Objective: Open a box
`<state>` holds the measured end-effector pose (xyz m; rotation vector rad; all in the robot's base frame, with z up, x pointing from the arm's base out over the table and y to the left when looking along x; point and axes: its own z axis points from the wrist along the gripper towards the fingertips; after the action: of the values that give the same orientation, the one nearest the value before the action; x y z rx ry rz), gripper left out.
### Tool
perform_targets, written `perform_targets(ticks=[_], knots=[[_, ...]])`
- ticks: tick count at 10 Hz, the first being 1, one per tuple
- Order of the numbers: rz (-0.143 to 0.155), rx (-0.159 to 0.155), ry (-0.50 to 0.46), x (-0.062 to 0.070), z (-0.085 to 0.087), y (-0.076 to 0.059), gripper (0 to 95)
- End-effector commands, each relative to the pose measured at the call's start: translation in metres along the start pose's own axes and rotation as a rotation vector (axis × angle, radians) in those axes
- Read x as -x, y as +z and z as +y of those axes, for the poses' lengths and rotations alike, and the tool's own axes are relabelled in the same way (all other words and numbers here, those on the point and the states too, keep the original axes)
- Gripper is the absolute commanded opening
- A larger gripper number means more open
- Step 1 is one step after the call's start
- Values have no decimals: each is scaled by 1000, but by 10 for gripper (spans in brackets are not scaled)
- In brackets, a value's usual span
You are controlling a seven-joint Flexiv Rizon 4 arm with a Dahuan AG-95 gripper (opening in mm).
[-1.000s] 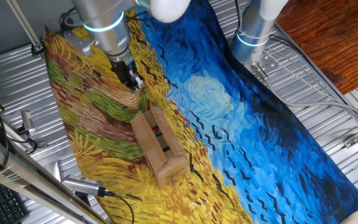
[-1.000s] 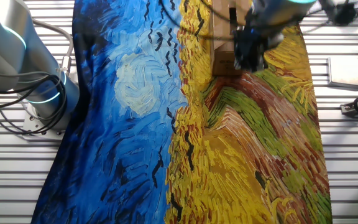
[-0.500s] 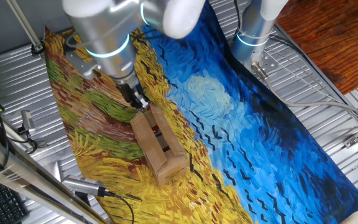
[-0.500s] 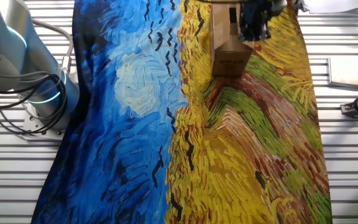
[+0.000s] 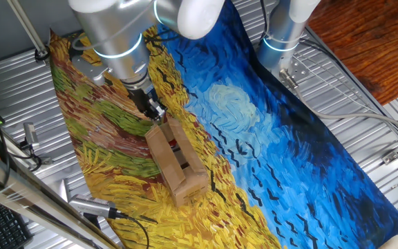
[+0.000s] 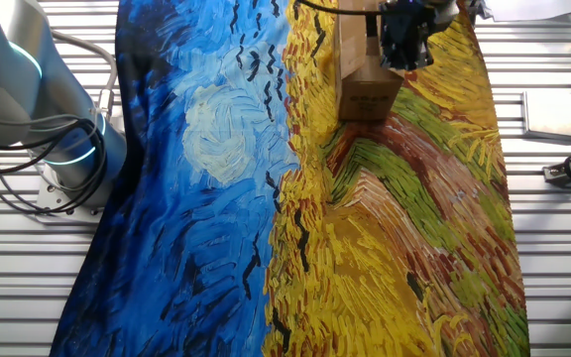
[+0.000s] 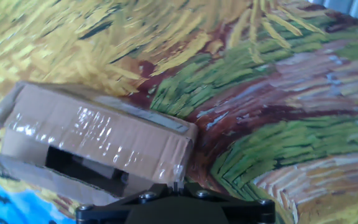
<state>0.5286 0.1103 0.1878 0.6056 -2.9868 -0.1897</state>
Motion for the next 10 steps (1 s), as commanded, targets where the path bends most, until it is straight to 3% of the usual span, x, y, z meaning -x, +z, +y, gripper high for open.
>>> perform_targets(ticks=[1, 4, 10], knots=[[8, 6, -7, 0, 0, 0, 0], [12, 11, 18, 2, 18, 1, 0], [-7, 28, 61, 3, 43, 27, 0]])
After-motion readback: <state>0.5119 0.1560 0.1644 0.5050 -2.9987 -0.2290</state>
